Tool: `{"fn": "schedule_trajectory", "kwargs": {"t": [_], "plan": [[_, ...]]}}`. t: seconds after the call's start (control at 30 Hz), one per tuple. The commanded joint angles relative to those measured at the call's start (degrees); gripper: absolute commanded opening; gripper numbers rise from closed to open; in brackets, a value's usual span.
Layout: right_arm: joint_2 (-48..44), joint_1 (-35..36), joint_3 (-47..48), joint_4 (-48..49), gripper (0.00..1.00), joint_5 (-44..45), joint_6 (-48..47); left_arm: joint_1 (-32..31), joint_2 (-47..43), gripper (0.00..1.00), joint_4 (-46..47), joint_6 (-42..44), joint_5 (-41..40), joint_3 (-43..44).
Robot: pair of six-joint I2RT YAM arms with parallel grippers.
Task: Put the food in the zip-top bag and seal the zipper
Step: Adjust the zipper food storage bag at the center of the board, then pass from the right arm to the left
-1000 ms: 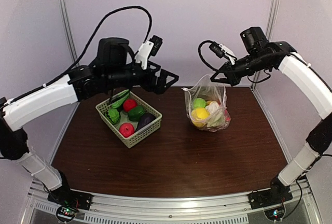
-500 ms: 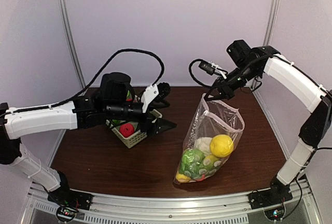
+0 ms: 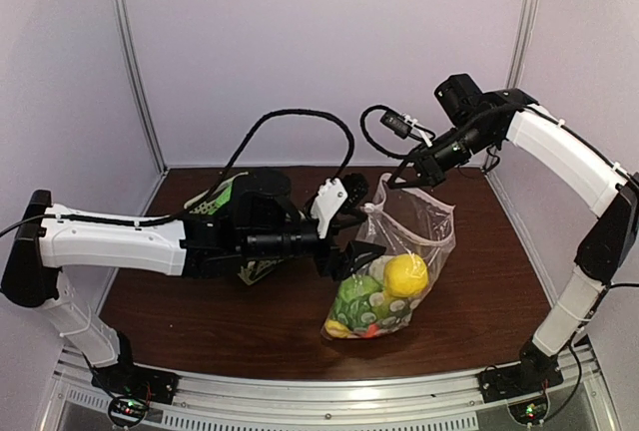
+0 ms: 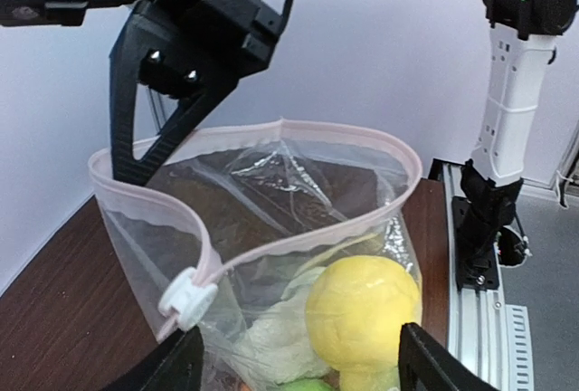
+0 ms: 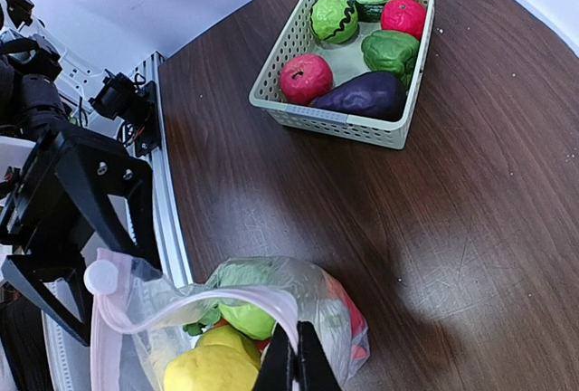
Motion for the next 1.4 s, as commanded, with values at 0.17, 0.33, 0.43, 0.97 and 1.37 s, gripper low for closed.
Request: {"fn": "schedule_trajectory", "kwargs": {"t": [0.17,0.33,0.43,0.97,1.37], "plan": [[-0.65,0.48,0.41,0.99,0.0,-1.67,0.19,0.19,0.07,0.68,2.12,-1.61,-11.15,1.37],[-1.03,0.53,0.58,0.78,0.0,-1.5,0.28,0.42,-4.28,0.67,-1.91,0.14,-10.84,-0.39],[-1.25,0.73,0.66,0.77,0.0,-1.41,0.3,1.47,-4.78,0.69,-3.16,0.45,-9.91,-0.74],[-1.18,1.42,1.54,0.59,0.0,-0.26,0.79,4.15,-1.03,0.32,3.21,0.12,2.25,-0.82],[-1.89,1.7,3.73,-7.32,0.0,3.46,-7.0,4.58,-2.23,0.0,0.32,1.99,1.17,0.81]]}}
